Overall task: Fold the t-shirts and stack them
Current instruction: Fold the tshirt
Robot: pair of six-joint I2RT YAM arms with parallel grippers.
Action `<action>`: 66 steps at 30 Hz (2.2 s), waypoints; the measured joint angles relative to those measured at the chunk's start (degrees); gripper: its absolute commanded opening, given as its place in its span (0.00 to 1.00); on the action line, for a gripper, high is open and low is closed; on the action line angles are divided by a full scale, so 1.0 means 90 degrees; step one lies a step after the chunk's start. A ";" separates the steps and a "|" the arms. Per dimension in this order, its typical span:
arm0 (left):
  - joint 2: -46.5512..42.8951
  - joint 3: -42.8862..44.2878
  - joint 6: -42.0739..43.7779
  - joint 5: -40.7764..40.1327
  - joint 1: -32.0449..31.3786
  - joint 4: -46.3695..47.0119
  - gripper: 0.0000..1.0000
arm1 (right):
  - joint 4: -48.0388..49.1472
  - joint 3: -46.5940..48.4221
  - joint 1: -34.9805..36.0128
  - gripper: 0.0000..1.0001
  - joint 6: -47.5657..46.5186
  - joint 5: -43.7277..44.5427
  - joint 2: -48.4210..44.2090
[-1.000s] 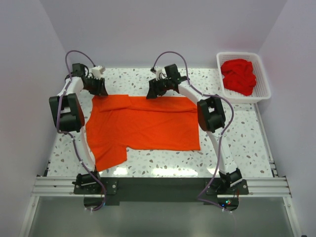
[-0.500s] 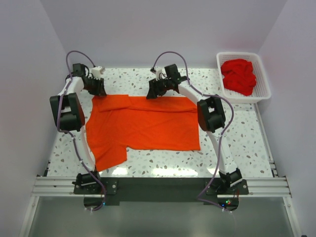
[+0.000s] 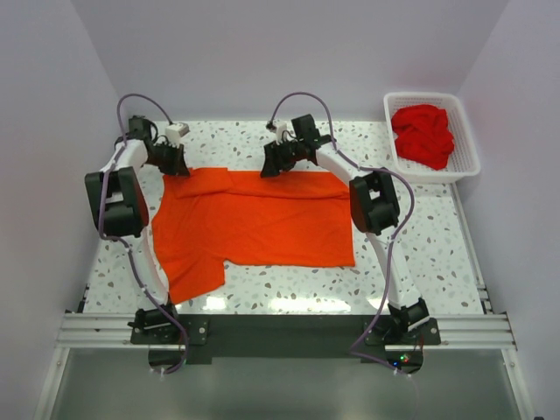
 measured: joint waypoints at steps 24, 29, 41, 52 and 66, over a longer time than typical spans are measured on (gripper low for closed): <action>-0.1484 -0.2271 0.4639 0.0440 0.0520 -0.2652 0.00 | -0.1753 -0.0872 -0.0100 0.52 -0.1739 0.0386 -0.1107; -0.1484 -0.2033 0.4979 0.0534 0.0556 -0.3033 0.00 | -0.2276 -0.0901 -0.0430 0.51 -0.2161 0.0685 -0.1222; -0.1545 -0.2285 0.5401 0.0505 0.0556 -0.3662 0.25 | -0.3007 -0.1246 -0.1197 0.47 -0.2963 0.1673 -0.1297; -0.1554 -0.1090 0.4554 0.0988 0.0325 -0.3354 0.35 | -0.3704 -0.1649 -0.1154 0.43 -0.3597 0.2312 -0.1518; -0.1605 -0.1732 0.1945 0.0483 -0.1518 -0.0697 0.33 | -0.3830 -0.2166 -0.1156 0.40 -0.4019 0.2812 -0.2106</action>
